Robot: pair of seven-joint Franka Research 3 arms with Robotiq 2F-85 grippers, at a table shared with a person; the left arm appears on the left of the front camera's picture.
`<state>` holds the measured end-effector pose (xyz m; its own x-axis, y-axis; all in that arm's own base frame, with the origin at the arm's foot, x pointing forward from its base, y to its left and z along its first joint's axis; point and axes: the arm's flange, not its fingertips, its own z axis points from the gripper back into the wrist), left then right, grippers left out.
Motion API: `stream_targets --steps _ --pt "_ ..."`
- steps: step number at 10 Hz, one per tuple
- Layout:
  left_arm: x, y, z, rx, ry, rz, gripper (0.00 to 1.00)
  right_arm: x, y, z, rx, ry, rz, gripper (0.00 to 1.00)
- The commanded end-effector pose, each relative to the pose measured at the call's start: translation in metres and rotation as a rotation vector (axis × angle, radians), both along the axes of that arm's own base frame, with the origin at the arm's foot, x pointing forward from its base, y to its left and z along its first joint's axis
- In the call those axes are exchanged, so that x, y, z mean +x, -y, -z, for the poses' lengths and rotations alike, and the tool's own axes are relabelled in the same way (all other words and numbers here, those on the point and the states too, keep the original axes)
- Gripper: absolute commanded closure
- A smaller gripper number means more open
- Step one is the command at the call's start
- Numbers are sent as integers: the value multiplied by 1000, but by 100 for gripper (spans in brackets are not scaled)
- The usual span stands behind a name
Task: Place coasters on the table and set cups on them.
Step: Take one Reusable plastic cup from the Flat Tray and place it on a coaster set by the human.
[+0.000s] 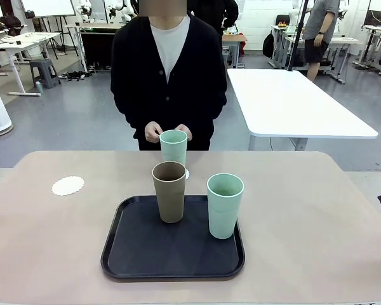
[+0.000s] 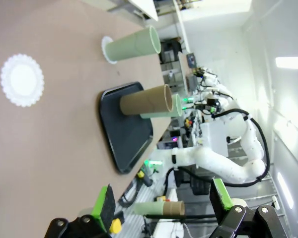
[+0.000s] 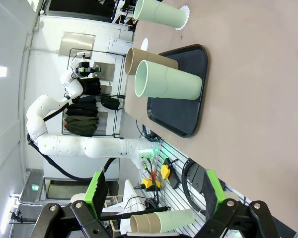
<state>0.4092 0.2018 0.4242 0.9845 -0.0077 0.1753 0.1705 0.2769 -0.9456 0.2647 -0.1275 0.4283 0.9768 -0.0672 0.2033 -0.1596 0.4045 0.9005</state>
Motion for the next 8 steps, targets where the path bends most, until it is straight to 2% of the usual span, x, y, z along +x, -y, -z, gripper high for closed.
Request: stream_targets --steps 1,4,5,6,8 --pt "0 -1 -2 -12 5 3 0 1 -1 0 11 9 -3 0" --pt "0 0 0 0 0 0 0 1 -1 0 11 9 -3 0" --pt "16 6 -13 132 184 -26 0 1 -1 0 11 9 -3 0" --pt "30 23 -30 232 328 24 0 1 -1 0 11 9 -3 0" --pt "51 74 -58 427 536 142 0 1 -1 0 11 9 -3 0"
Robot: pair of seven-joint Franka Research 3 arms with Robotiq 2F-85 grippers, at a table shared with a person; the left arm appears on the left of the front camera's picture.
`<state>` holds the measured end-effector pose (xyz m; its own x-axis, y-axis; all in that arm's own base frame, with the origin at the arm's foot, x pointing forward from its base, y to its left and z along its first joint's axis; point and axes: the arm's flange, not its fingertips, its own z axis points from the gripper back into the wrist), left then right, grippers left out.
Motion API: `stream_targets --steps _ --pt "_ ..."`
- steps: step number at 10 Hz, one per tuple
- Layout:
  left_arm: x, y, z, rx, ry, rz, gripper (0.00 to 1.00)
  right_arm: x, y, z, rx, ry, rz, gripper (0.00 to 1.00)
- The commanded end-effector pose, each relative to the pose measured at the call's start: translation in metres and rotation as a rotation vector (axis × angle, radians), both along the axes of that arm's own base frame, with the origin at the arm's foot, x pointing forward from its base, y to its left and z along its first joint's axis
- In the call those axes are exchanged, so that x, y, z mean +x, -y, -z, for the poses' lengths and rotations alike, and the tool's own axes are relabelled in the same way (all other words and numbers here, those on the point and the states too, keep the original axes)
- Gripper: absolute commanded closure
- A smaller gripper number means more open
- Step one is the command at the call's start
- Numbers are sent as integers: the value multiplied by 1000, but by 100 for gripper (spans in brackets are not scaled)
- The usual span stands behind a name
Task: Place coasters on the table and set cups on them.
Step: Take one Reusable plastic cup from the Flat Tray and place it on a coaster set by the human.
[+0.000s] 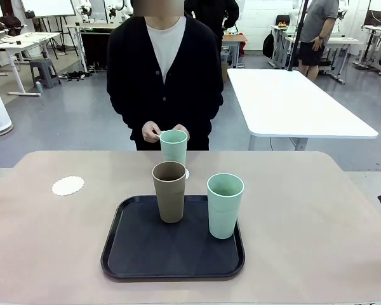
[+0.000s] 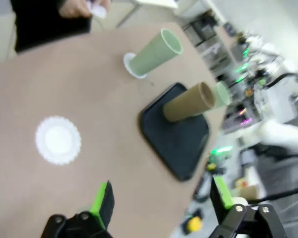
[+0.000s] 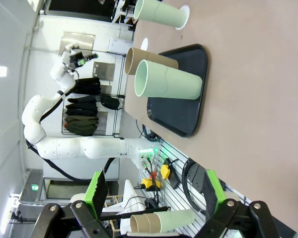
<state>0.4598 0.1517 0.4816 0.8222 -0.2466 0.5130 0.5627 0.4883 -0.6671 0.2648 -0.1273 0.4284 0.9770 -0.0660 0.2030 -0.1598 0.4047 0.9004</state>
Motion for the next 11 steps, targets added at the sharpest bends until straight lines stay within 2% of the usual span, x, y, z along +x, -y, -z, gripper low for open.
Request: stream_targets --steps 1,4,5,9,11 --pt "2 47 -10 154 203 50 0 1 -1 0 12 10 -2 0" --pt "-8 123 -30 361 447 290 0 1 -1 0 12 10 -2 0" --pt "-13 154 -30 410 498 358 0 1 -1 0 12 10 -2 0" --pt "-24 247 -11 534 642 500 0 1 -1 0 12 10 -2 0" --pt "-22 283 7 615 668 553 0 1 -1 0 12 10 -2 0"
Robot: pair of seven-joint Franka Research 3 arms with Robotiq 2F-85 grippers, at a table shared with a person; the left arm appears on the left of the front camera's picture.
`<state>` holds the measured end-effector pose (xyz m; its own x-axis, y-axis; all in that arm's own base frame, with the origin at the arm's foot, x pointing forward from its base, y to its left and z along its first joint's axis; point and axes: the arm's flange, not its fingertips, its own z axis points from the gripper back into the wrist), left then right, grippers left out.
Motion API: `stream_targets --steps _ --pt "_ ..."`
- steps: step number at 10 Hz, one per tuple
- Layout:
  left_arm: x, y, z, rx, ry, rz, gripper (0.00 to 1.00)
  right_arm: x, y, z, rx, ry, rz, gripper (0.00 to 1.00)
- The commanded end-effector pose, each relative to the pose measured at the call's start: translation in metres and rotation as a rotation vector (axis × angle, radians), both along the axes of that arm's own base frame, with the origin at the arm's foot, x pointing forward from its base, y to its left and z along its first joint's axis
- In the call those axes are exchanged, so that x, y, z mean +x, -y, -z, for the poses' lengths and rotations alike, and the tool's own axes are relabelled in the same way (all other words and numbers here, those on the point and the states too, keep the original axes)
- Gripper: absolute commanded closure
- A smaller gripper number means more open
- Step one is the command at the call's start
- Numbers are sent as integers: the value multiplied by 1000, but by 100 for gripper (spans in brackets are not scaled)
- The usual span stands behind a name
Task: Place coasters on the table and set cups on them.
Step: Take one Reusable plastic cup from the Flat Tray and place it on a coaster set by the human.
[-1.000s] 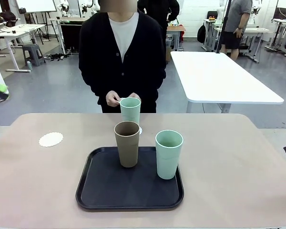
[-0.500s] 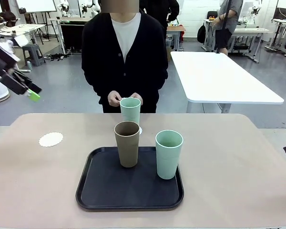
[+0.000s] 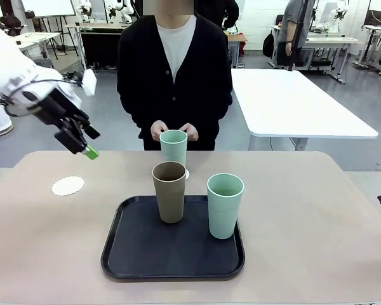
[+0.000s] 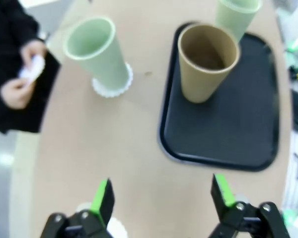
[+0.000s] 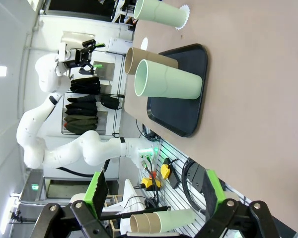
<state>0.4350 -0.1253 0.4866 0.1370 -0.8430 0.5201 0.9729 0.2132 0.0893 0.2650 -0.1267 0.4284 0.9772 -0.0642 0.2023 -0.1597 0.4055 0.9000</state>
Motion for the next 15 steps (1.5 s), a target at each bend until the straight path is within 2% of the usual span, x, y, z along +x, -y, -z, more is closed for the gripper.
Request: stream_targets --steps 1,2,4,5,10,12,13,15 --pt "5 21 21 100 44 20 0 1 0 0 13 11 -1 0" --pt "4 34 29 141 53 31 0 1 0 0 13 11 -1 0" --pt "0 37 32 159 -2 40 0 1 0 0 13 11 -1 0" --pt "2 37 31 119 37 66 0 1 0 0 13 11 -1 0" --pt "4 37 33 135 31 60 0 1 0 0 13 11 -1 0" --pt "8 23 53 -254 21 306 0 1 0 0 13 11 -1 0" --pt "9 20 68 -389 15 357 0 1 0 0 13 11 -1 0" --pt "15 18 103 -505 -14 386 0 1 0 0 13 11 -1 0"
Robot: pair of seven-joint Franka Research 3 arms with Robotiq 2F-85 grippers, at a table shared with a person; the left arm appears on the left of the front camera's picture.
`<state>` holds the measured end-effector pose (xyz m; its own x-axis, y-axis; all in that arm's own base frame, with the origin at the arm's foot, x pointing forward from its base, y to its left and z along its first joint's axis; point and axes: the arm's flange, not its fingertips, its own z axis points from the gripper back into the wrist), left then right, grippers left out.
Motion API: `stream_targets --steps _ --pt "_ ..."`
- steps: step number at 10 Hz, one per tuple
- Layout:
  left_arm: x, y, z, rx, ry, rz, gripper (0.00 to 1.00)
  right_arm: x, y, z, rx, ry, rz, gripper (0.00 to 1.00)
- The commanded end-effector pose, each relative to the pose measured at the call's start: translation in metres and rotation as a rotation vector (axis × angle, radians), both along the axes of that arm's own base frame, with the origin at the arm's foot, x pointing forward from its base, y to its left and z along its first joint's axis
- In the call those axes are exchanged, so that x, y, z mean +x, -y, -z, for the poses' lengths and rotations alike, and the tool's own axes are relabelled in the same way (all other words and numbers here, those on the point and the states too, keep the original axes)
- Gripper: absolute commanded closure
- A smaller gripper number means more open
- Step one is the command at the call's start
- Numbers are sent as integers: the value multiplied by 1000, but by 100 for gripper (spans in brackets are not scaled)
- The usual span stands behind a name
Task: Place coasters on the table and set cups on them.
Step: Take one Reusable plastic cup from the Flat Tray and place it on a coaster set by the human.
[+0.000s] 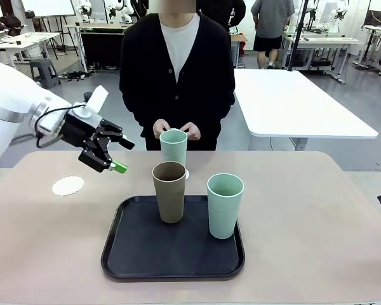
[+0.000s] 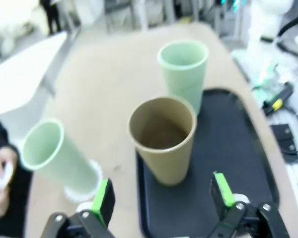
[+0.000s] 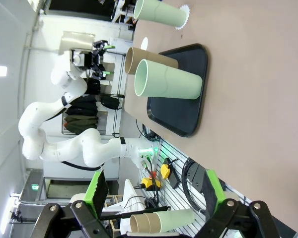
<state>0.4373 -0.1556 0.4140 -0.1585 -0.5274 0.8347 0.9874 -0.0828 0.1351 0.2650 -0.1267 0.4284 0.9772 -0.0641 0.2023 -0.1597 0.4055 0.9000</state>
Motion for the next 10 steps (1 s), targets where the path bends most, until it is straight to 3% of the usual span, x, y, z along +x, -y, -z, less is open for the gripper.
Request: stream_targets --steps 1,3,5,10 --pt "16 -11 49 -85 -94 74 0 1 0 0 13 11 0 0" --pt "22 -7 83 -150 -195 67 0 1 0 0 13 11 0 0" --pt "22 -2 98 -207 -225 82 0 1 0 0 13 11 0 0" --pt "13 19 105 -172 -114 52 0 1 0 0 13 11 0 0"
